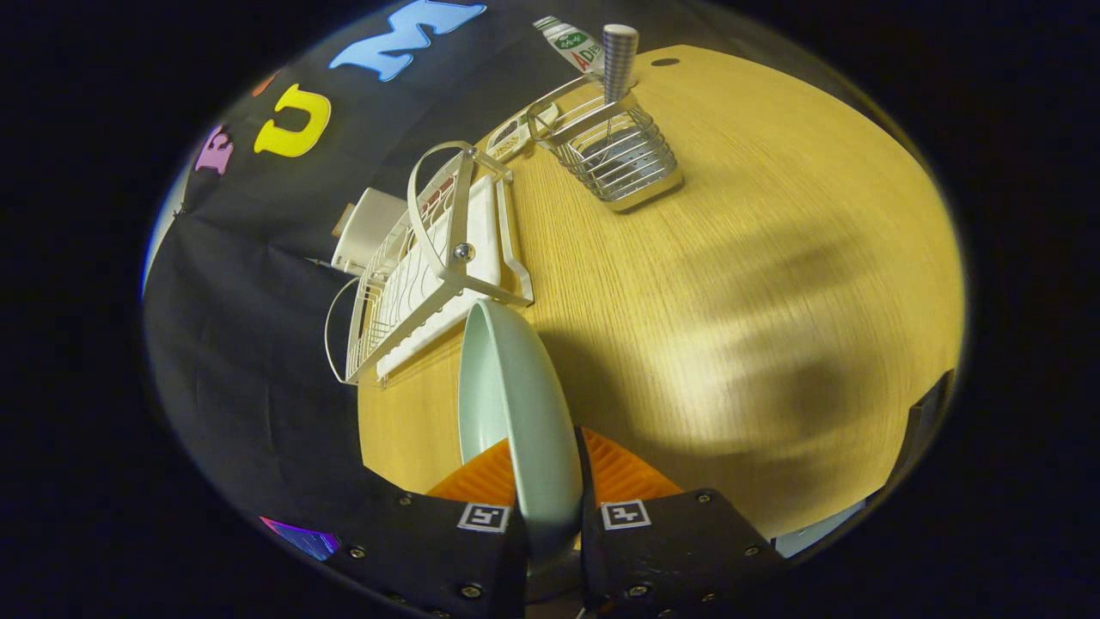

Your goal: Take the plate from the dish rack, then take the spoon from the basket and place it into the plate.

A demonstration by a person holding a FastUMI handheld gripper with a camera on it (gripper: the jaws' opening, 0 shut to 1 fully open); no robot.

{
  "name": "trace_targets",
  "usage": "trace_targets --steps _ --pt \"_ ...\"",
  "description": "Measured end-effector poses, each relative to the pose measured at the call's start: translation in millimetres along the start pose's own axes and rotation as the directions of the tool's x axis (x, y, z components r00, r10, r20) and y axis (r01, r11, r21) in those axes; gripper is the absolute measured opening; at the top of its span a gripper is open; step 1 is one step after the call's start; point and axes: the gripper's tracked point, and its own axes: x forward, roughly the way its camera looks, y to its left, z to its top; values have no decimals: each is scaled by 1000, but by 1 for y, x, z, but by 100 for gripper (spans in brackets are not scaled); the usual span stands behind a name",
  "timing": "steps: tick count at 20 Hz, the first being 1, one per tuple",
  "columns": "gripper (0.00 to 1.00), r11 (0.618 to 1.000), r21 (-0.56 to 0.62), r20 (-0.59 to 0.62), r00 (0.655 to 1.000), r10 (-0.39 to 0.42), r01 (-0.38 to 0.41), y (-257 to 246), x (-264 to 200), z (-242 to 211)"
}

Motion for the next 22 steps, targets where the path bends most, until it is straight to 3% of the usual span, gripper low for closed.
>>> trace_targets --steps 2,4,8,11,15,19,22 --pt "31 999 -24 28 999 -23 23 -9 -6 4" --pt "44 999 -35 51 998 -26 28 -15 -13 10" --pt "45 996 -70 120 992 -47 55 -24 -37 28" --pt "45 968 -204 257 962 -94 149 -27 -71 60" --pt "45 884 -379 507 861 -50 274 2 -132 117" --pt "45 839 -433 690 721 72 331 45 -185 162" --pt "45 806 -463 759 634 146 368 61 -204 186"
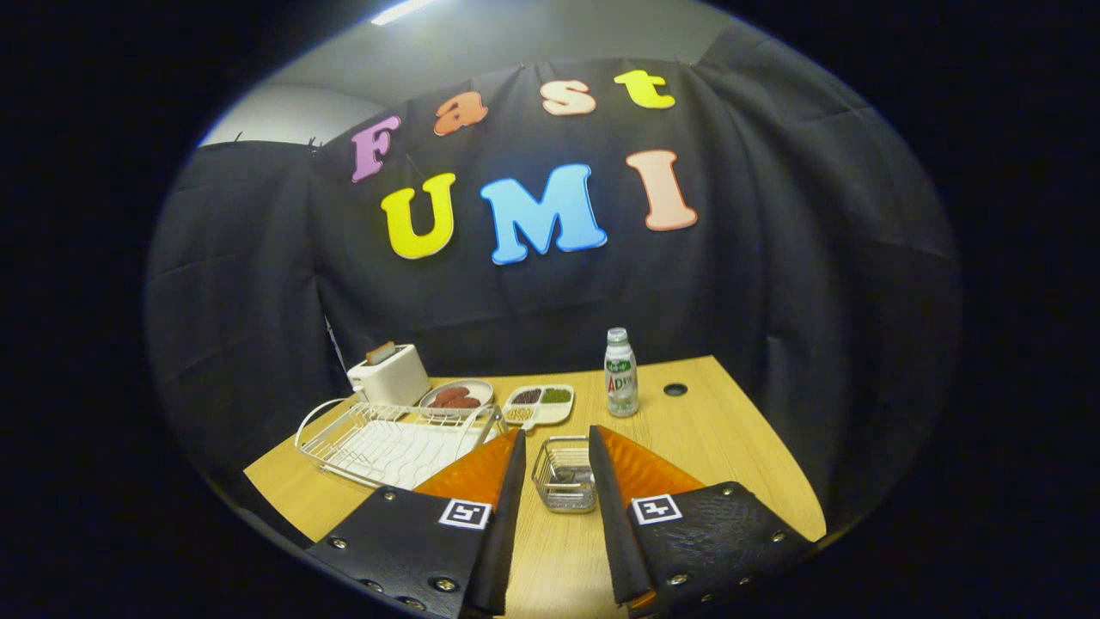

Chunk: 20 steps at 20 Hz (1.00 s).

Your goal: Take the plate from the dish rack, then take the spoon from the basket and place it into the plate.

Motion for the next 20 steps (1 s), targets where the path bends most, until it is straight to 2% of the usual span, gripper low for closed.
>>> trace_targets --steps 2,5,10,12,15,20 --pt "47 1000 -16 44 999 14 -13 1 3 10" --pt "99 999 -48 87 996 21 -17 0 4 13" --pt "100 992 -124 216 976 3 24 -13 25 -2" --pt "100 992 -125 195 981 -10 35 -17 37 -23" --pt "94 993 -103 204 978 -41 63 -28 54 -32" --pt "94 995 -76 206 977 -47 64 -36 85 -53"
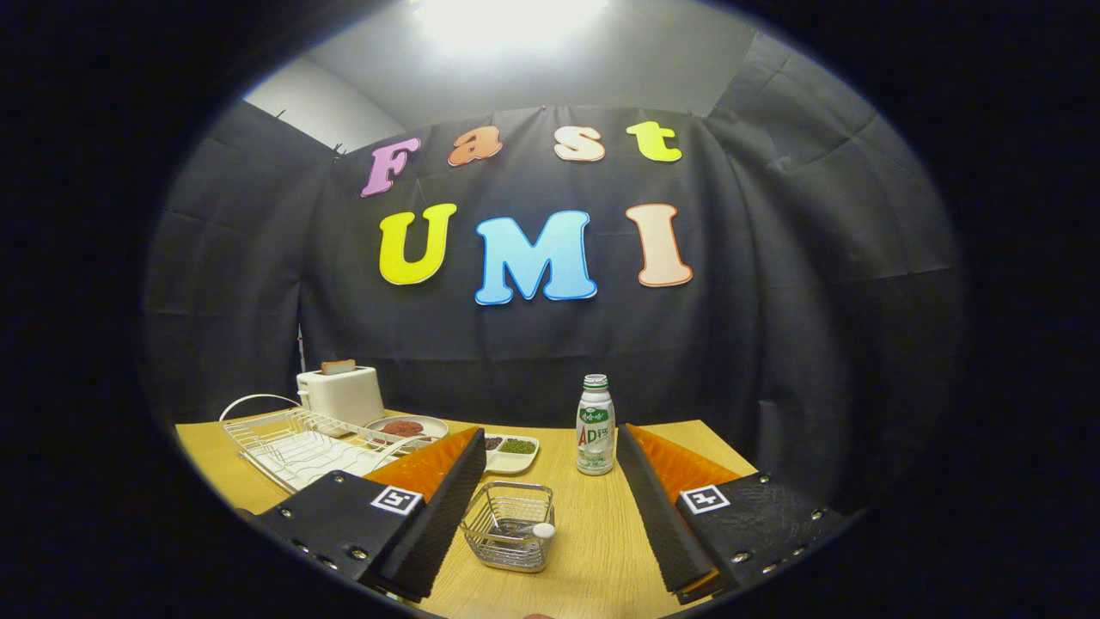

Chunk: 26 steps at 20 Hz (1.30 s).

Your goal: Take the plate from the dish rack, then take the spoon from the basket and place it into the plate.

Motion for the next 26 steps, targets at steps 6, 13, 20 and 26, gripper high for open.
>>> trace_targets --steps 6,13,20,26 --pt "69 999 36 -95 995 -15 19 -1 12 -42" --pt "17 999 38 -140 990 18 -13 14 28 -61" --pt "9 998 -9 -185 981 52 -54 27 14 -45" --pt "9 998 -35 -164 986 38 -44 33 -2 -2"
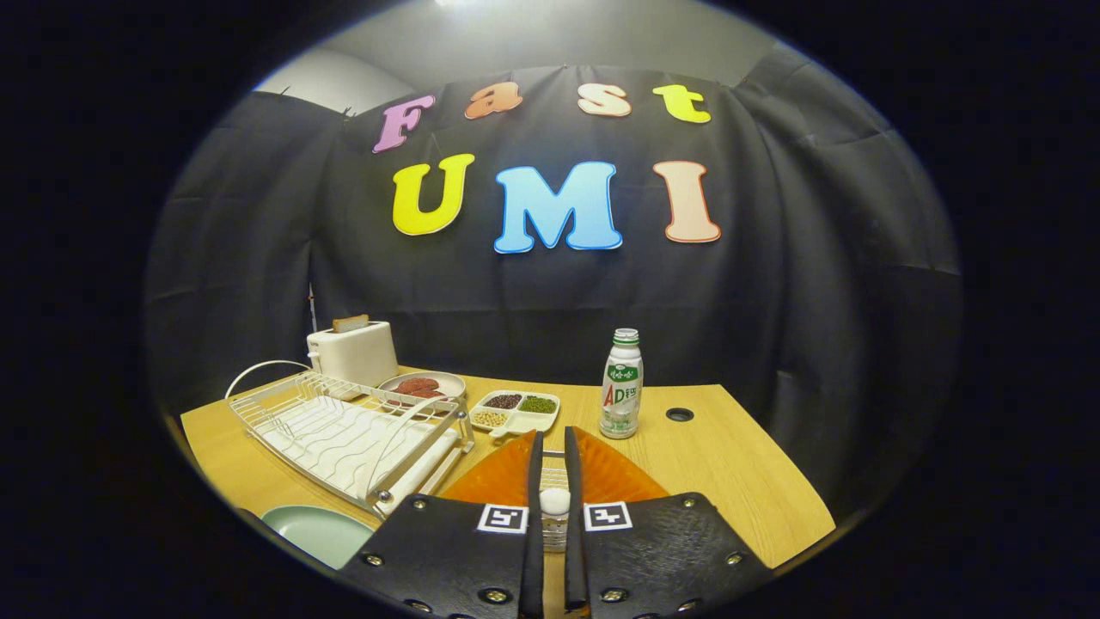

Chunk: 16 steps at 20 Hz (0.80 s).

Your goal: Take the plate from the dish rack, then take the spoon from the basket and place it into the plate.

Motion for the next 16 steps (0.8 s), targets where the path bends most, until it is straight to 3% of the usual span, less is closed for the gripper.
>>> trace_targets --steps 11,16 --pt "9 1000 -15 4 1000 -11 11 12 -61 74" --pt "9 998 -37 -23 998 -55 54 13 -82 93"
